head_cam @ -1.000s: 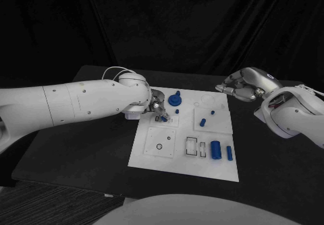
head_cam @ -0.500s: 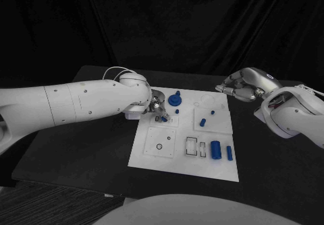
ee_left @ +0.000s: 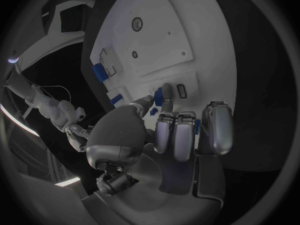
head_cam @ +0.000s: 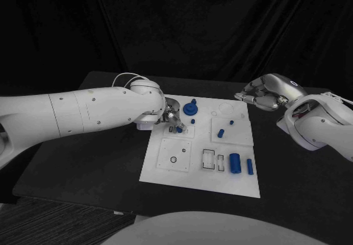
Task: Assemble the parts on the task board
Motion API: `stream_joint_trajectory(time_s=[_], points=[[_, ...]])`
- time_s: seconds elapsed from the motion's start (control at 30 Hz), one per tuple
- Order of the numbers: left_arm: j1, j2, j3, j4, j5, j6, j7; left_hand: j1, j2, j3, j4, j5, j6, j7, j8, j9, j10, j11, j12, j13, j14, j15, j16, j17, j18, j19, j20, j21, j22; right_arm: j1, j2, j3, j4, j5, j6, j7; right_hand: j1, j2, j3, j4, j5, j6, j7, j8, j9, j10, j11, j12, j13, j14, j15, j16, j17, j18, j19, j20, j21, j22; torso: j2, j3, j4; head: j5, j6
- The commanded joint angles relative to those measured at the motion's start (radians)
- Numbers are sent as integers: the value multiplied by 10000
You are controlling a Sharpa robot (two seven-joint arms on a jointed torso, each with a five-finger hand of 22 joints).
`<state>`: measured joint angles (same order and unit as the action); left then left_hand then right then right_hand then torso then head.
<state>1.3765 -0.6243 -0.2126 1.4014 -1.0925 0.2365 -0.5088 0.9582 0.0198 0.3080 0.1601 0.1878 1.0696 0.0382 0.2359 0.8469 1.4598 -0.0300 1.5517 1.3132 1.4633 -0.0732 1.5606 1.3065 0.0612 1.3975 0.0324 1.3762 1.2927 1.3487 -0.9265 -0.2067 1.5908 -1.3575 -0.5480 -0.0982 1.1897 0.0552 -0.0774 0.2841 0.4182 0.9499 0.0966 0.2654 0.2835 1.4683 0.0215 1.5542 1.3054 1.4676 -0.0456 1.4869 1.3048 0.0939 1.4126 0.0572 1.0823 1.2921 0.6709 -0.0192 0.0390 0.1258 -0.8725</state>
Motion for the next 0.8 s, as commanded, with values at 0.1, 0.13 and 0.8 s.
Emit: stream_joint_trajectory(time_s=[0.1,0.13,0.8], points=[[-26,25,7,-4,60,64,175,-244,-38,-112,278,-297,117,-33,-172,218,904,-45,-113,2285,1075,-86,102,2643,48,-26,-3,-121,925,0,-6,8,4,-44,61,-220,124,30,-211,-1,186,-104,-8,162,166,1025,-20,166,2654,753,-29,-161,1584,53,-111,28,-173,1457,2,1,1,7,-2],[-27,24,7,-8,60,64,170,-254,-36,-150,308,-327,121,-34,-178,220,905,-44,-111,2287,1075,-87,102,2643,50,-30,-3,-131,920,0,-4,8,2,-44,65,-221,124,30,-211,-1,186,-104,-8,162,166,1025,-20,166,2654,753,-29,-161,1584,53,-111,28,-173,1457,2,0,1,6,-2],[-56,59,7,-95,60,138,155,-319,-54,-792,700,-994,341,-89,-140,360,928,-85,-84,2314,1075,-115,102,2643,41,34,-24,-142,987,-10,25,8,-22,-44,111,-220,137,25,-215,-2,191,-106,-7,161,168,1025,-19,166,2654,754,-29,-159,1586,54,-113,29,-183,1455,-1,-4,1,1,-2]])
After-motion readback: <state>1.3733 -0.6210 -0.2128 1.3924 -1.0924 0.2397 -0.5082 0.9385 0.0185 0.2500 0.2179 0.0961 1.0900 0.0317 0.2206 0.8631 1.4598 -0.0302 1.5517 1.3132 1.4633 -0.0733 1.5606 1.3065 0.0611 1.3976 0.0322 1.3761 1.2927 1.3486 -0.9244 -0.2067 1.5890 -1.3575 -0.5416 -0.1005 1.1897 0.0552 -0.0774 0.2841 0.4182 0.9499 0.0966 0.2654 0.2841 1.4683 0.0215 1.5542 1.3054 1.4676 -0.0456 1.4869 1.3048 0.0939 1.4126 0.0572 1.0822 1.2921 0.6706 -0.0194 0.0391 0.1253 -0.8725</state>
